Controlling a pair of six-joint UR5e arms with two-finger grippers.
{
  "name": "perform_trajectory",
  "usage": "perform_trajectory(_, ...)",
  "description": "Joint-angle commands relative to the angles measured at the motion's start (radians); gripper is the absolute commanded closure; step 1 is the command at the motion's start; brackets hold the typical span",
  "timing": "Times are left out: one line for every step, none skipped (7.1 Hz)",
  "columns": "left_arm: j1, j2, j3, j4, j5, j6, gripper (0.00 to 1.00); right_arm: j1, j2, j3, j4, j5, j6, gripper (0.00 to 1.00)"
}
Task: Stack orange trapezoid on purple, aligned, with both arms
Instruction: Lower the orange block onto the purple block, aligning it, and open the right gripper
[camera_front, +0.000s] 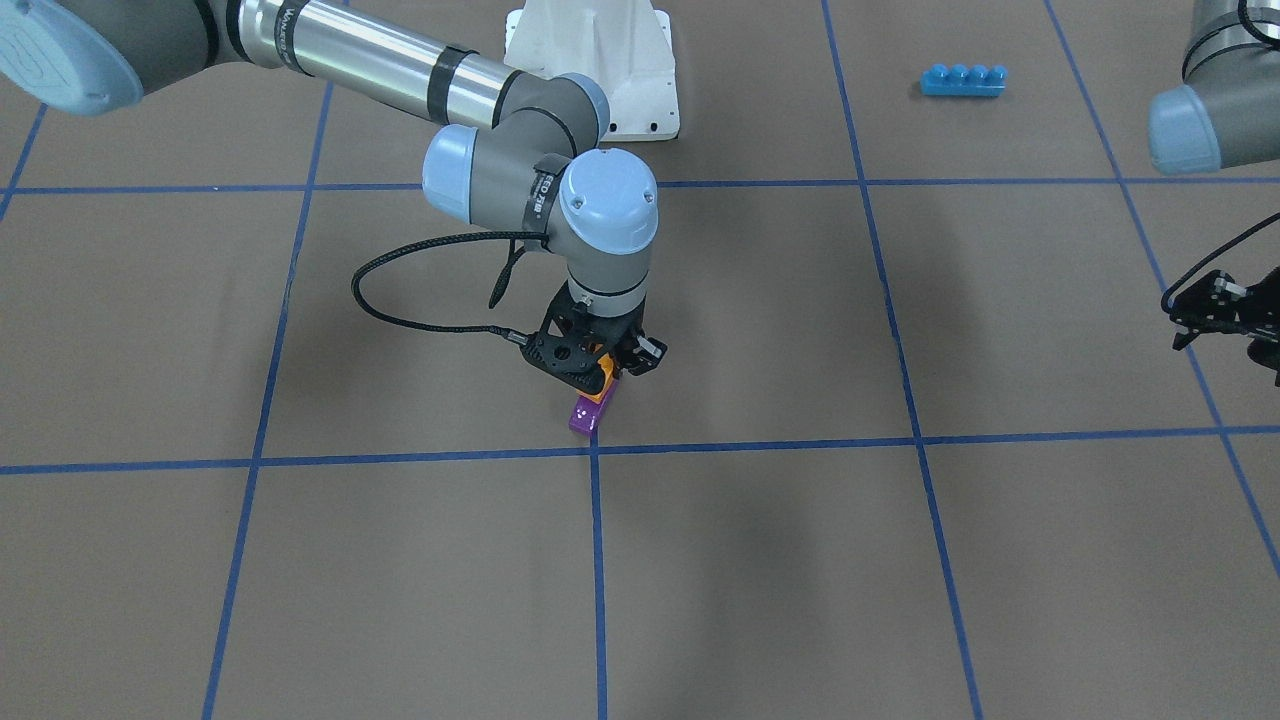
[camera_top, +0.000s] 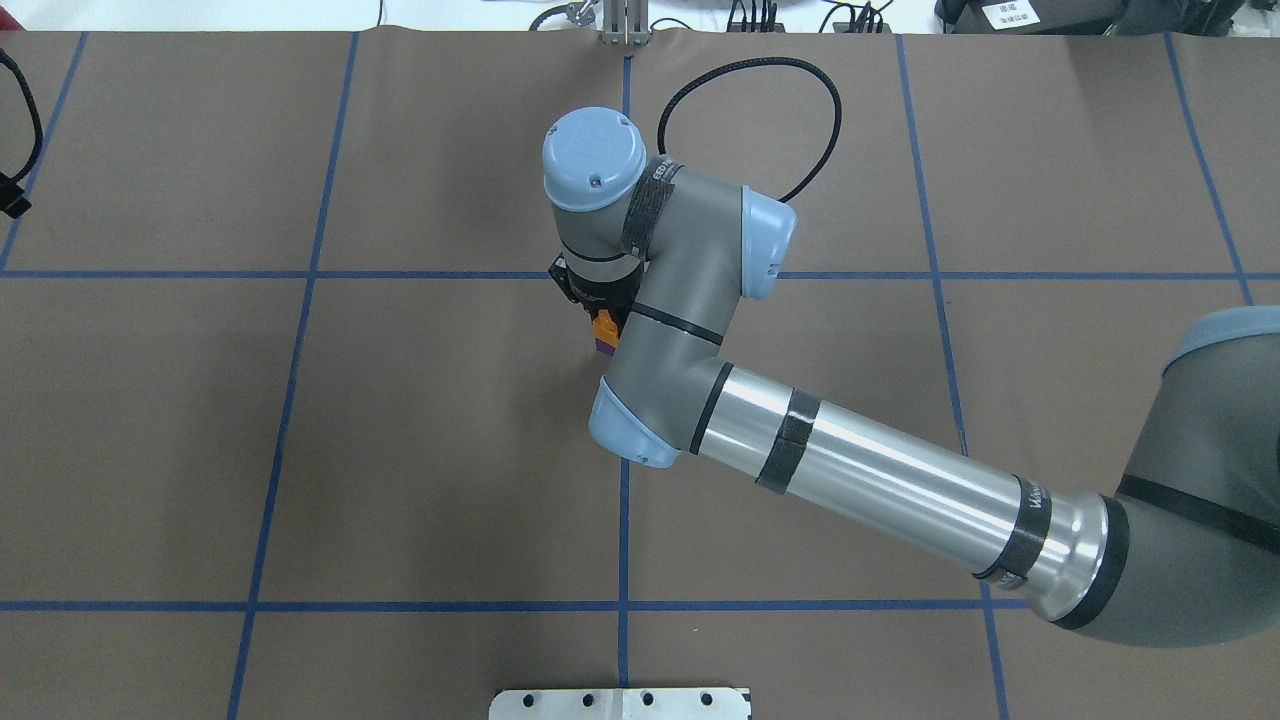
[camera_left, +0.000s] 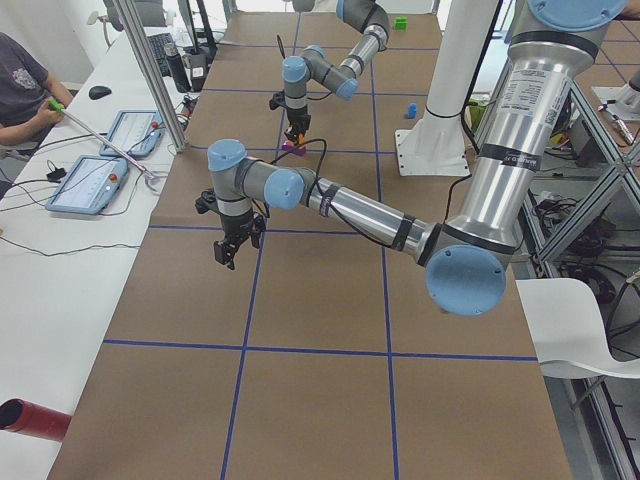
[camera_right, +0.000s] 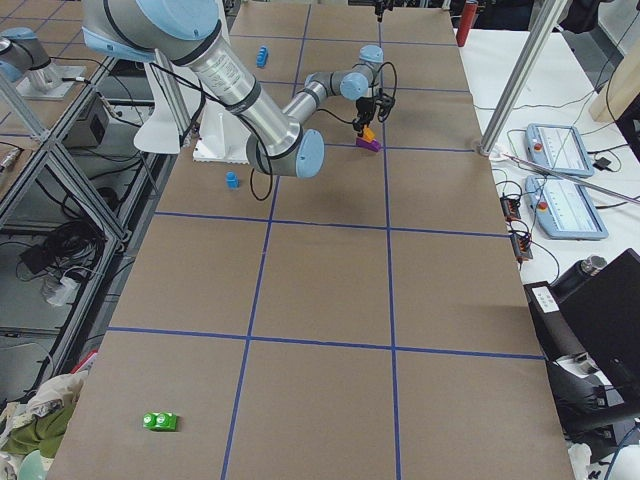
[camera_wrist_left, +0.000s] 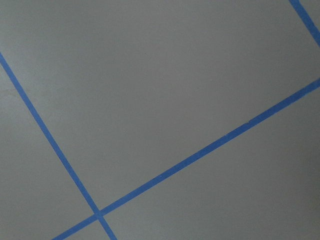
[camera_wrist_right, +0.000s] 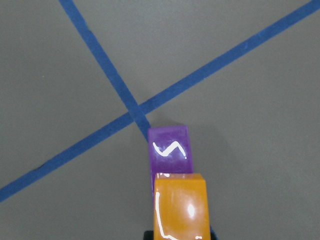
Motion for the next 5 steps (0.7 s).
perform_trajectory(0.002,0.000,0.000,0.000,0.000,-0.002,0.00,-0.003,-0.004,-0.006,0.012,-0.008,-0.002,1.00)
perform_trajectory(0.000,0.000,0.000,-0.002,0.000,-0.004,0.00,-0.003,-0.004,-0.006,0.023,-0.008,-0.006,1.00)
perform_trajectory(0.000,0.000,-0.002,-0.002,0.000,-0.004,0.00,-0.001,-0.004,-0.006,0.035,-0.008,-0.006,0.79)
perform_trajectory(0.000,-0.002,-0.005,-0.002,0.000,-0.004,0.00,-0.003,-0.005,-0.006,0.036,-0.010,-0.006,0.01)
perform_trajectory(0.000,-0.002,-0.006,0.000,0.000,-0.004,0.00,-0.001,-0.005,-0.005,0.036,-0.008,-0.011,0.00)
